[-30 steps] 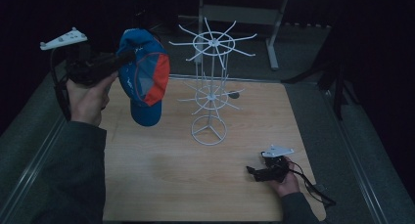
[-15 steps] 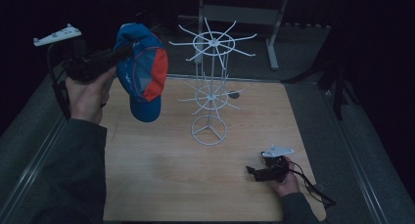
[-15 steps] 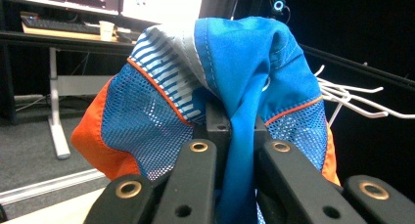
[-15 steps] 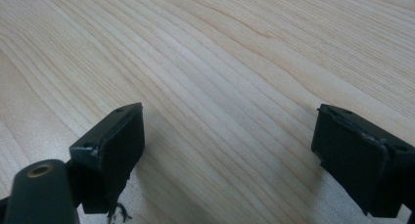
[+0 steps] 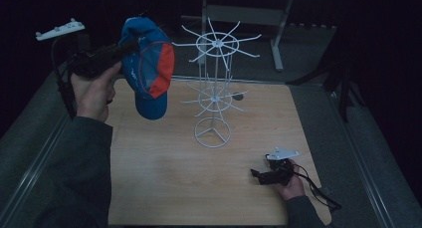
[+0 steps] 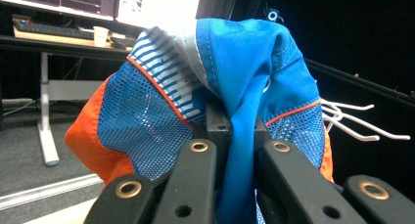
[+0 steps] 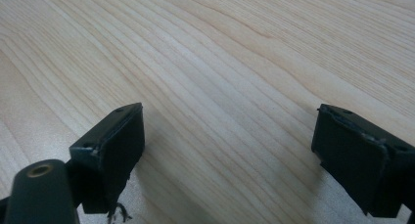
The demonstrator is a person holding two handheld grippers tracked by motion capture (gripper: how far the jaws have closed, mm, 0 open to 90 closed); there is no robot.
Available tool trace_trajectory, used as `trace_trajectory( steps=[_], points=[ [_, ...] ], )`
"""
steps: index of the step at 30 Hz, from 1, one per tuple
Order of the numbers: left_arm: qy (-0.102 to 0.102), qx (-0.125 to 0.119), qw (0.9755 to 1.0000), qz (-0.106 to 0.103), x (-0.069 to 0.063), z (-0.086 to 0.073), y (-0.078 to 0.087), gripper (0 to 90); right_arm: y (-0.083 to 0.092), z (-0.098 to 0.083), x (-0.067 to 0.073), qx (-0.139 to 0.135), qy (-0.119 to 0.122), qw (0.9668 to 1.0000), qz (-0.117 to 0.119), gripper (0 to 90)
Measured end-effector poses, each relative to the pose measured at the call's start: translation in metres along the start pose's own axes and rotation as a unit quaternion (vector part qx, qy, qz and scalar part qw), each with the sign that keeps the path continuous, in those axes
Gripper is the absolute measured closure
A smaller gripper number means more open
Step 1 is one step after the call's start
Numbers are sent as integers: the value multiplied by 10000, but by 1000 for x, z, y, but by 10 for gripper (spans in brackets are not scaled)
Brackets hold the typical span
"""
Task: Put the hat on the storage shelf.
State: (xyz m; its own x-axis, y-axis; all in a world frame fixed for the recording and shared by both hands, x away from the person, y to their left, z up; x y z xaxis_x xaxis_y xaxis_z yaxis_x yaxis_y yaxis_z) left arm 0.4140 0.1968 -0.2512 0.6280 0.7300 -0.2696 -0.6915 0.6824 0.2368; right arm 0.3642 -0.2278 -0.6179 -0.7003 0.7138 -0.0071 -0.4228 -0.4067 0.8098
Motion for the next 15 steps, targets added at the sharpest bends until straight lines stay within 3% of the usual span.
trace_trajectory(
  steps=[6, 15],
  points=[
    [38, -101, 9999, -74, -5, 3, -1, 883, 0, 0, 0, 0, 1, 10000, -1, 121],
    [-49, -72, 9989, -469, -15, 1, -7, 883, 0, 0, 0, 1, 3, 10000, -1, 122]
  ],
)
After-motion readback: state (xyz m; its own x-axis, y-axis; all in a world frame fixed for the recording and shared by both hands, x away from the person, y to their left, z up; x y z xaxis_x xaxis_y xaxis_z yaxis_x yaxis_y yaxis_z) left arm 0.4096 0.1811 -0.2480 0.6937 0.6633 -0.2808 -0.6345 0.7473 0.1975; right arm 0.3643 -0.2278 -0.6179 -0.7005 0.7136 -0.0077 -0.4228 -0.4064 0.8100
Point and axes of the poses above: each handheld gripper's, and its own axes: y roughly backward along the jaws, z roughly out of its top, x roughly to its left, the point moved 8 cm from there along -y, roughly forward along the jaws, and after that the axes turned 10 degrees about x, right-handed, at the moved point
